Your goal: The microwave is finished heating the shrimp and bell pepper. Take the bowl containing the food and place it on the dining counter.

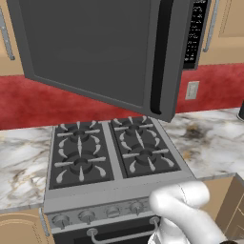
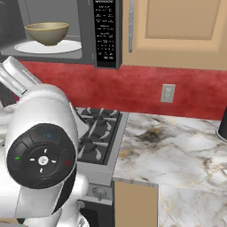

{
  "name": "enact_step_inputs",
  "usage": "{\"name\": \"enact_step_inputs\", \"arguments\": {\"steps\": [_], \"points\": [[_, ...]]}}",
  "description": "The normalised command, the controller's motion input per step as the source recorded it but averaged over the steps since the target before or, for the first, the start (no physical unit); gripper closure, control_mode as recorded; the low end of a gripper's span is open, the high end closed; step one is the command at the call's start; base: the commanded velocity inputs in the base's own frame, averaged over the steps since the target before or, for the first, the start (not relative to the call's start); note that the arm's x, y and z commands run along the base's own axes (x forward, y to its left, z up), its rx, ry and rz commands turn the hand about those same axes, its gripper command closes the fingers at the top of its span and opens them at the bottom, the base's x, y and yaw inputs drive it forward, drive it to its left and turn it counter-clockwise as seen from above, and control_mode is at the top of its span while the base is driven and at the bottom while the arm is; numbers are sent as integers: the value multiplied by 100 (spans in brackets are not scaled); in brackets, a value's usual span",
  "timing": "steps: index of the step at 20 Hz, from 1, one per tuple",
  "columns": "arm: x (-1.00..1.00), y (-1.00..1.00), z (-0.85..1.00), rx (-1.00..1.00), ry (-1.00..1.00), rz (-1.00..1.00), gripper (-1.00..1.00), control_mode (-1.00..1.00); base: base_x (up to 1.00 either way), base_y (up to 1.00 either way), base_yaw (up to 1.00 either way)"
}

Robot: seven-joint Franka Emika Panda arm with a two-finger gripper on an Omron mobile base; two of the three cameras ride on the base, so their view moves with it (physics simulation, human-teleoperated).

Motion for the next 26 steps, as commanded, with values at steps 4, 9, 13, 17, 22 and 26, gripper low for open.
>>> {"name": "enact_step_inputs", "arguments": {"steps": [4, 9, 13, 17, 22, 26], "points": [[62, 0, 0, 6, 48, 62, -100, -100, 0, 0, 0], [91, 27, -46, 6, 29, 57, -100, -100, 0, 0, 0], [100, 92, -46, 0, 9, 31, -100, -100, 0, 0, 0], [100, 100, -9, 2, 17, 21, -100, -100, 0, 0, 0], [59, 100, 0, 3, 18, 22, -100, -100, 0, 0, 0], [8, 100, 6, 1, 11, 25, -100, -100, 0, 0, 0]]}}
